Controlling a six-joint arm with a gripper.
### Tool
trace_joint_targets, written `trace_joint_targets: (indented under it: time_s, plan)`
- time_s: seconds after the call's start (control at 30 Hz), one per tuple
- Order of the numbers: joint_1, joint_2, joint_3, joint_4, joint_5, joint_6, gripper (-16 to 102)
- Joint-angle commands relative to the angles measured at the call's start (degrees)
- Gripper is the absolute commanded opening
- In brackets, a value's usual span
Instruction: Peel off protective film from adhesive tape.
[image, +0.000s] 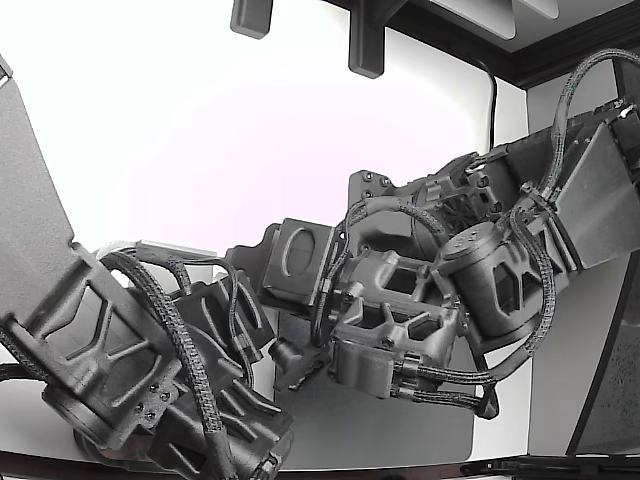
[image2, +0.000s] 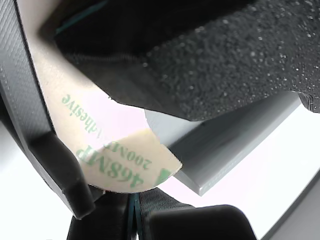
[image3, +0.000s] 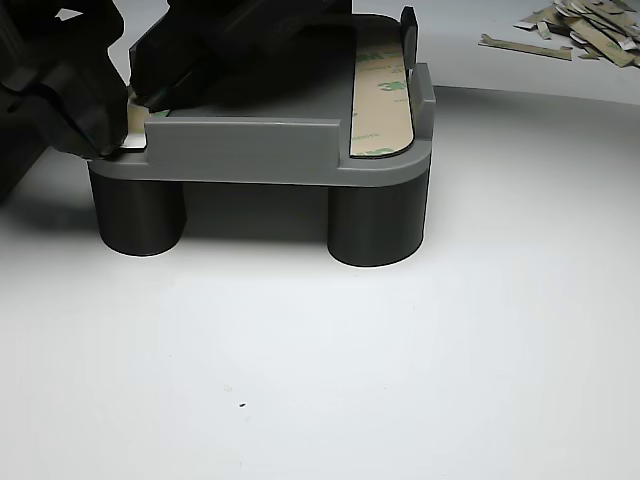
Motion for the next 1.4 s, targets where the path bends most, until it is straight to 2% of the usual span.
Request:
trace_joint_targets:
  time_s: [0.0,0.9,1.37]
  plan:
    - [-0.3,0.9,-1.7,-0.3,0.0,0.2,-11]
    - [0.2,1.0,-2.5,1.3,1.8,-1.1,-11]
    - [0.2,6.4,3.0,-2.7,1.8,-2.1,-11]
